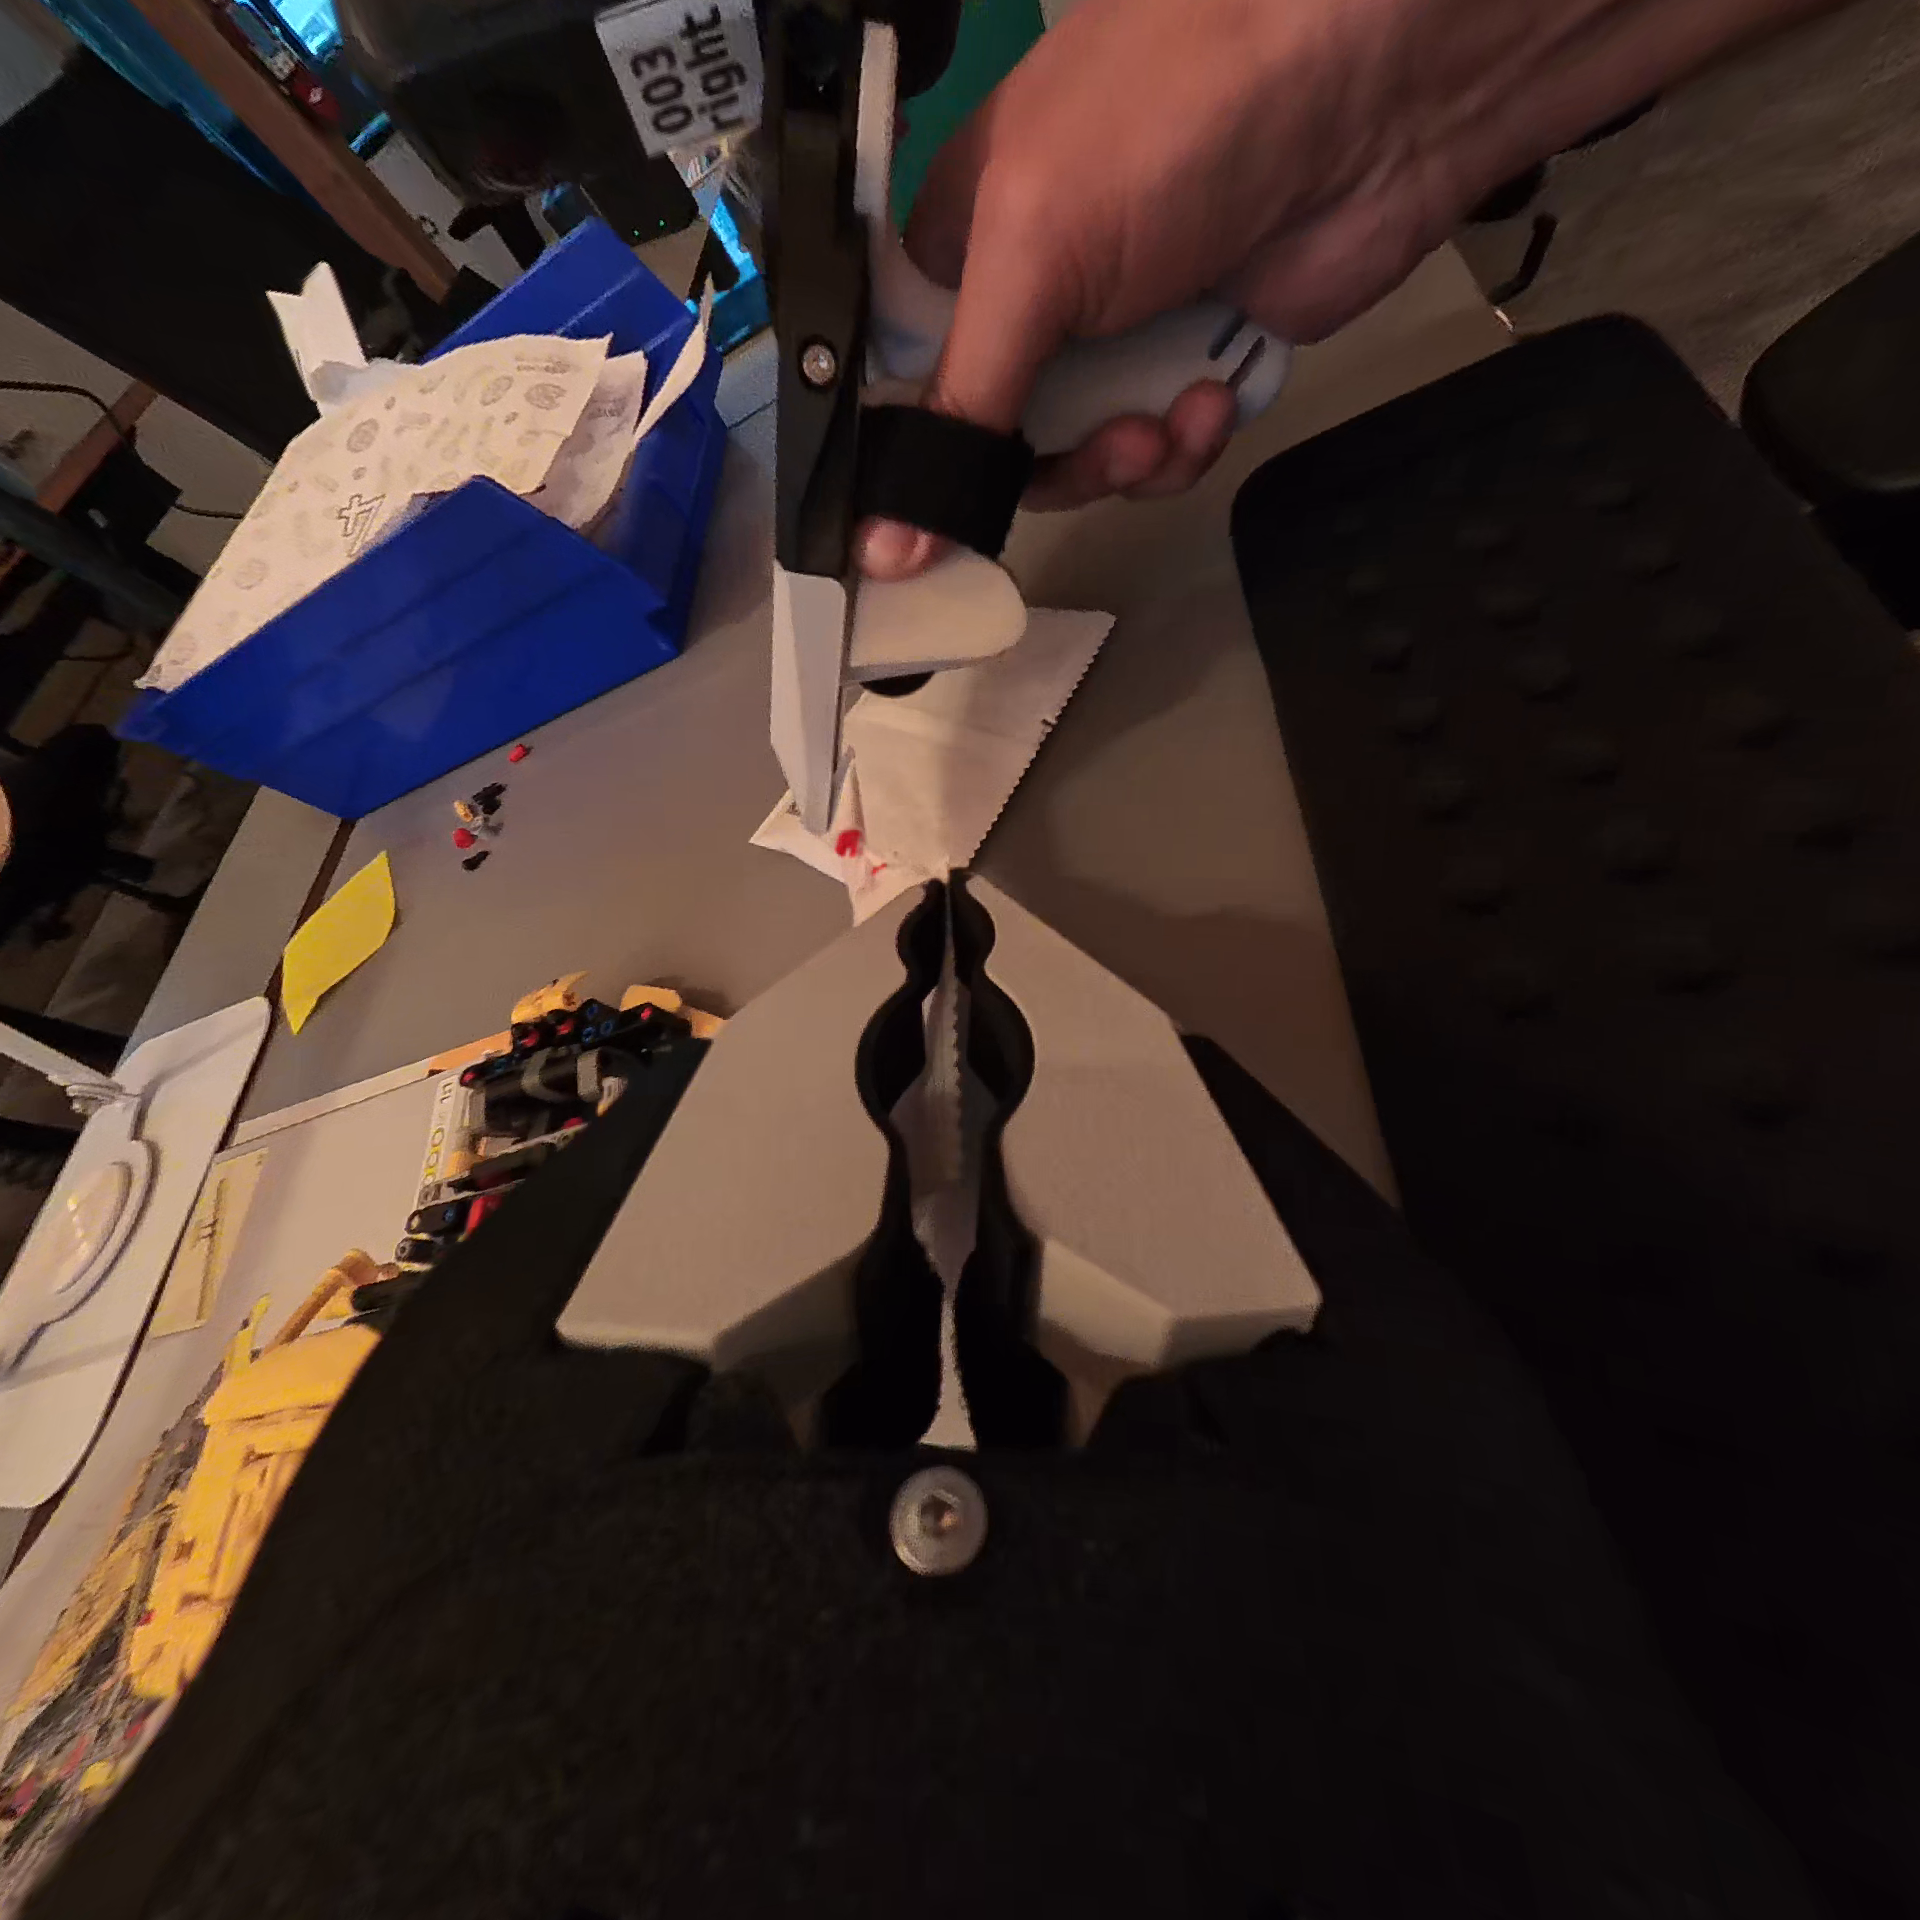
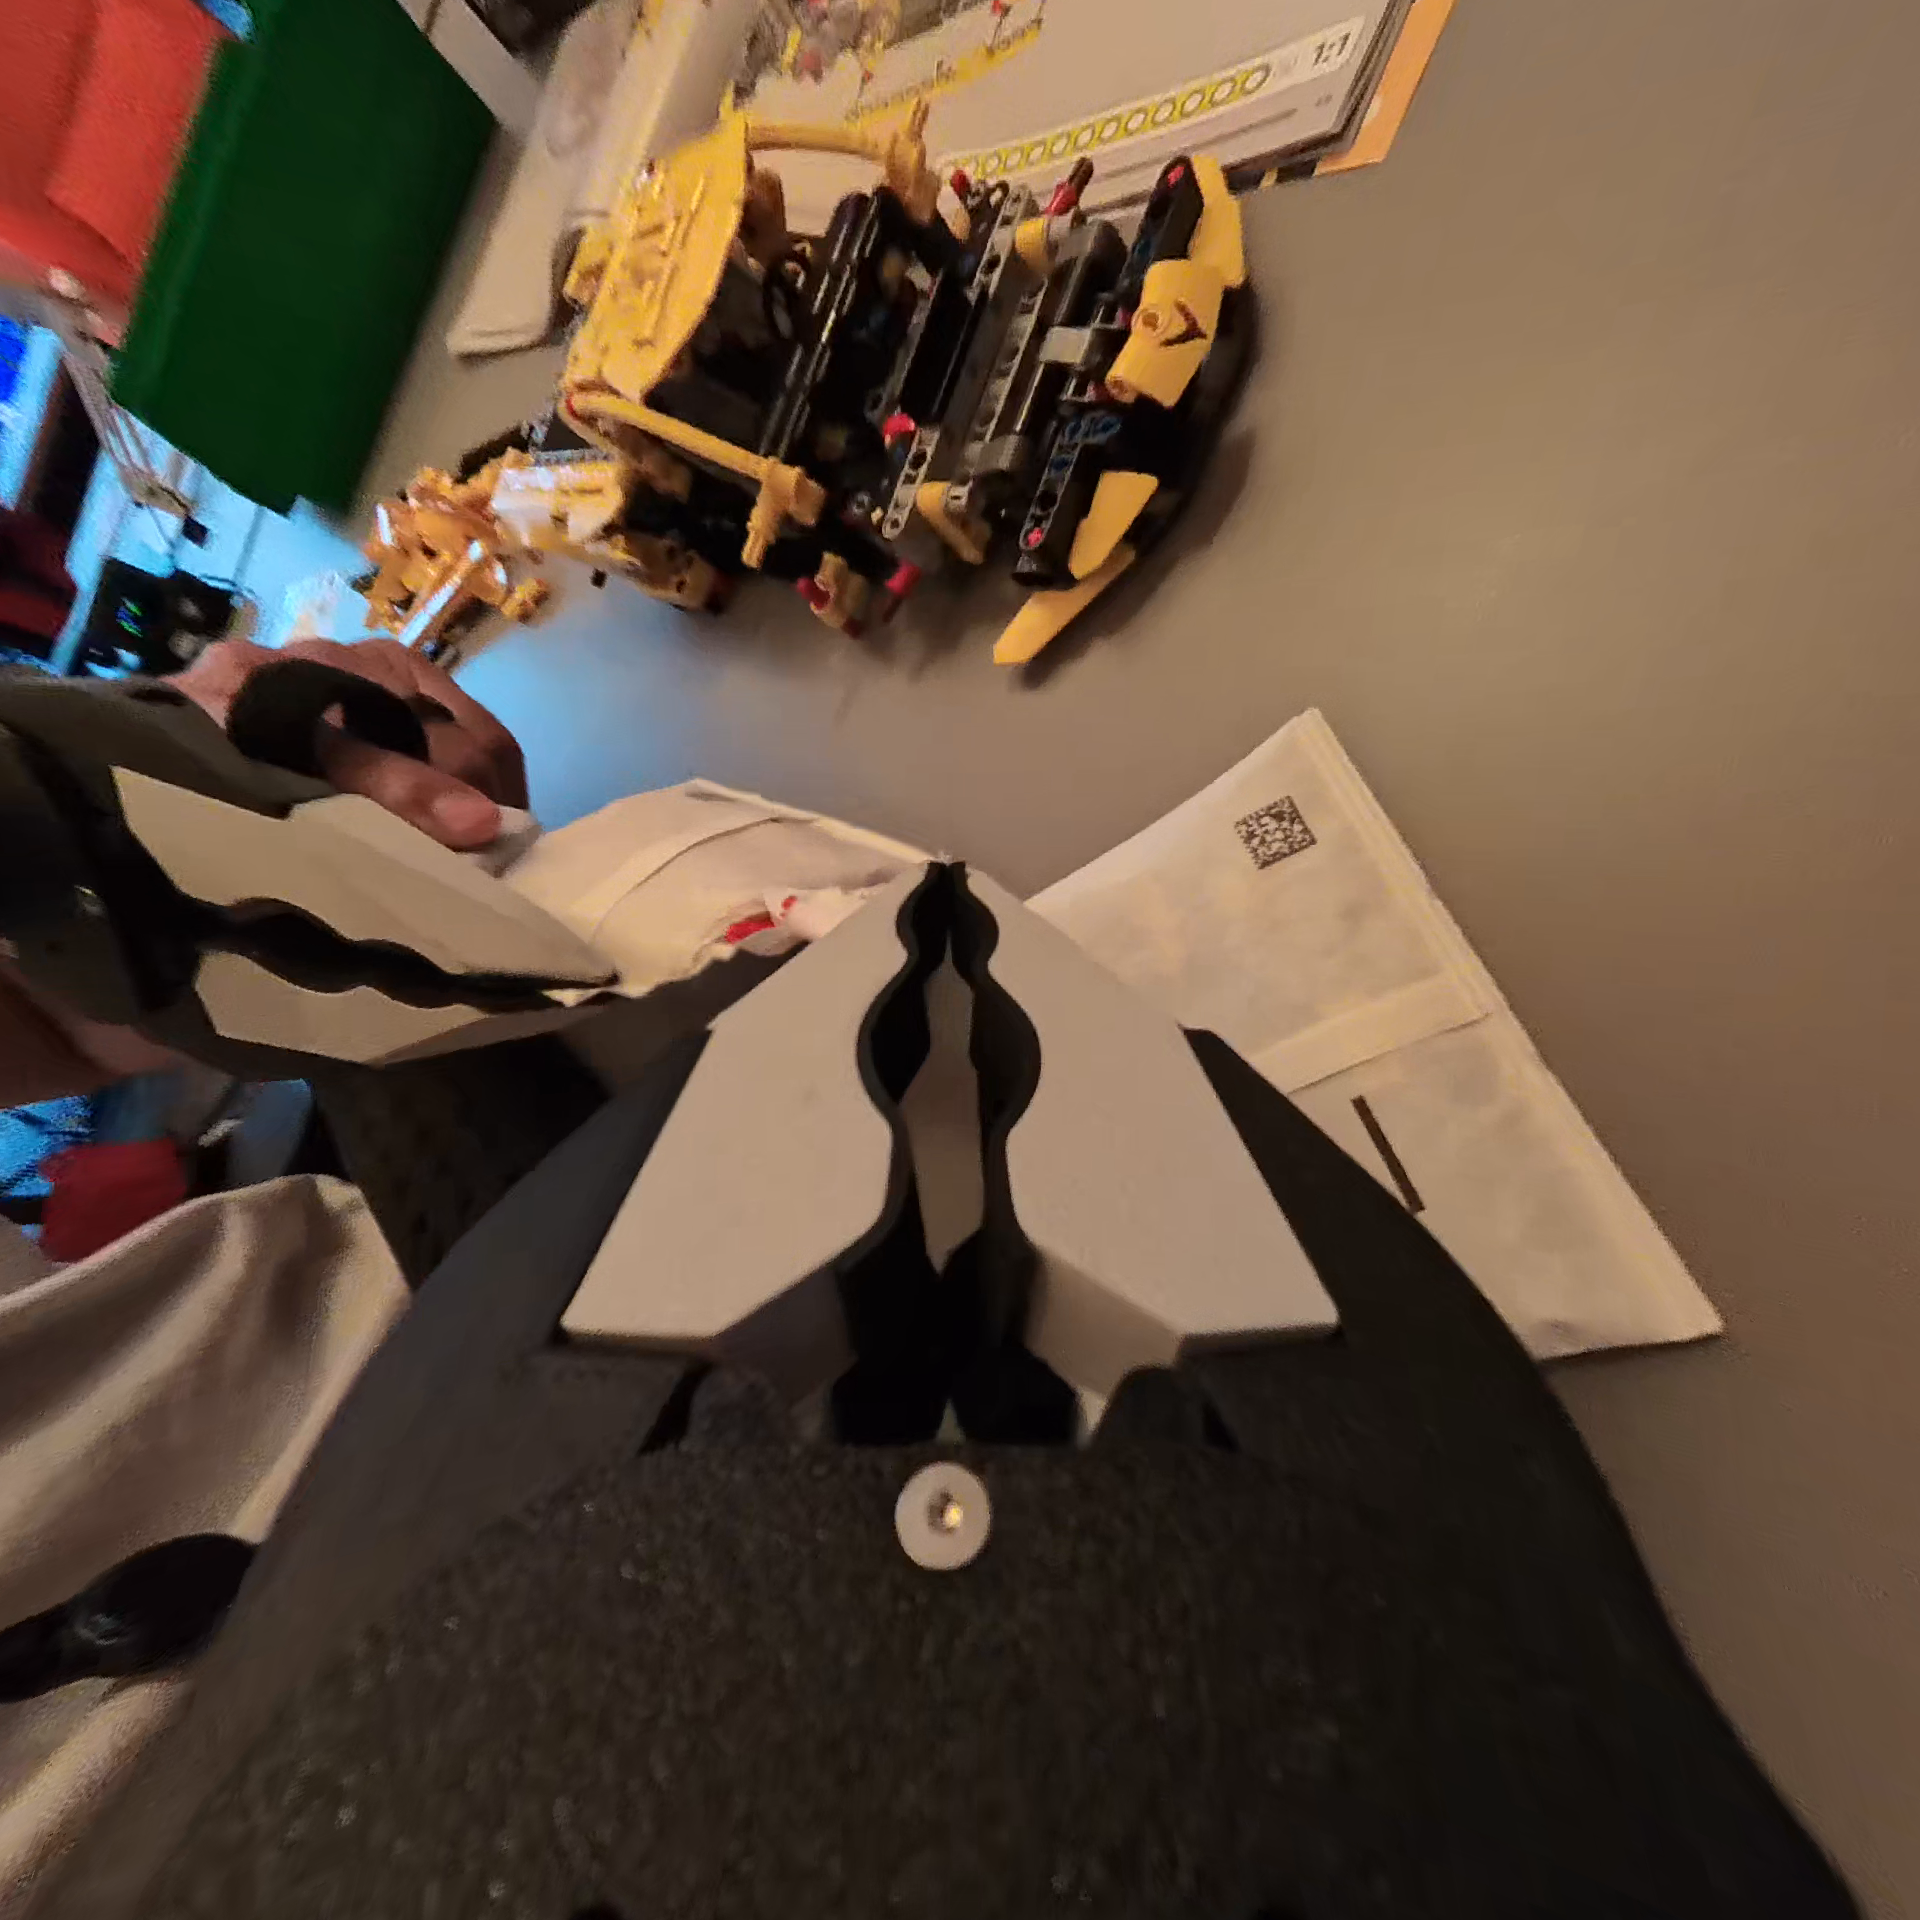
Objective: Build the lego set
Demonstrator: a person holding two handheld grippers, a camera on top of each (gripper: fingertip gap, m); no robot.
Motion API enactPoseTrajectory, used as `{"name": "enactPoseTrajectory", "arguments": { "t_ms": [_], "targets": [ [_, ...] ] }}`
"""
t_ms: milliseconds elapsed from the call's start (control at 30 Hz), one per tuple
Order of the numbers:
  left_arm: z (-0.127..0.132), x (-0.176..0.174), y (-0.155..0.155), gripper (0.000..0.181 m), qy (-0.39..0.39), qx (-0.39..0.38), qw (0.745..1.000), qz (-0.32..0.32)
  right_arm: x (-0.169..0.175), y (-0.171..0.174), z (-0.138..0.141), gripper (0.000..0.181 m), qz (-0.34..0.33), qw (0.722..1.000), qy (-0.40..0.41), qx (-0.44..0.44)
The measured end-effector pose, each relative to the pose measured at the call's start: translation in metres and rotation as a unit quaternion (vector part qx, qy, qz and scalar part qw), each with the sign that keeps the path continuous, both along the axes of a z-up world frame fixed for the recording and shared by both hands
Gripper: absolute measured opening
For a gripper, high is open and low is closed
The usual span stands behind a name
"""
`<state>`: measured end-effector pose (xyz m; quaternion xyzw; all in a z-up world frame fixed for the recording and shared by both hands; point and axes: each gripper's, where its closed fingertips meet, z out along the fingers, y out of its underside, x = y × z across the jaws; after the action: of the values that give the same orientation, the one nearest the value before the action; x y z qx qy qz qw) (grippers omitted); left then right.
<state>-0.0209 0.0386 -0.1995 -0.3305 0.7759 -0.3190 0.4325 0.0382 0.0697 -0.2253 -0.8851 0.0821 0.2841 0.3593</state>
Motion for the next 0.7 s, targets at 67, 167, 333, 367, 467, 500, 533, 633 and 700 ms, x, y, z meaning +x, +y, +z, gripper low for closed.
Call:
{"name": "enactPoseTrajectory", "arguments": {
  "t_ms": [67,167,333,367,467,500,533,633,700],
  "targets": [
    [0.0,0.0,0.0,0.0,0.001,-0.004,1.0,0.0,0.003,0.001,-0.002,0.0,-0.003,1.0,0.02,0.0],
    [0.007,-0.001,0.004,0.0,-0.002,-0.042,0.999,0.002,0.007,0.0,-0.006,0.0,-0.007,1.0,0.02,0.001],
    [0.013,0.0,0.015,0.0,0.0,-0.097,0.995,0.014,0.039,-0.006,-0.012,0.0,-0.042,0.999,-0.018,-0.006],
    [0.014,0.002,0.019,0.0,0.002,-0.104,0.994,0.019,0.042,-0.007,-0.009,0.0,-0.042,0.999,-0.007,-0.001],
    [0.016,0.004,0.027,0.0,0.005,-0.127,0.991,0.03,0.05,-0.009,-0.003,0.0,-0.034,0.999,-0.006,0.011],
    [0.016,0.004,0.029,0.0,0.006,-0.134,0.99,0.032,0.05,-0.009,0.001,0.0,-0.028,0.999,-0.002,0.022],
    [0.017,0.004,0.03,0.0,0.006,-0.136,0.99,0.034,0.05,-0.009,0.006,0.0,-0.026,0.999,0.004,0.038],
    [0.019,0.006,0.031,0.0,0.007,-0.151,0.988,0.038,0.05,-0.007,0.026,0.0,-0.009,0.992,0.082,0.094],
    [0.021,0.006,0.031,0.0,0.008,-0.174,0.984,0.034,0.039,-0.01,0.06,0.0,0.043,0.968,0.173,0.179]
  ]
}}
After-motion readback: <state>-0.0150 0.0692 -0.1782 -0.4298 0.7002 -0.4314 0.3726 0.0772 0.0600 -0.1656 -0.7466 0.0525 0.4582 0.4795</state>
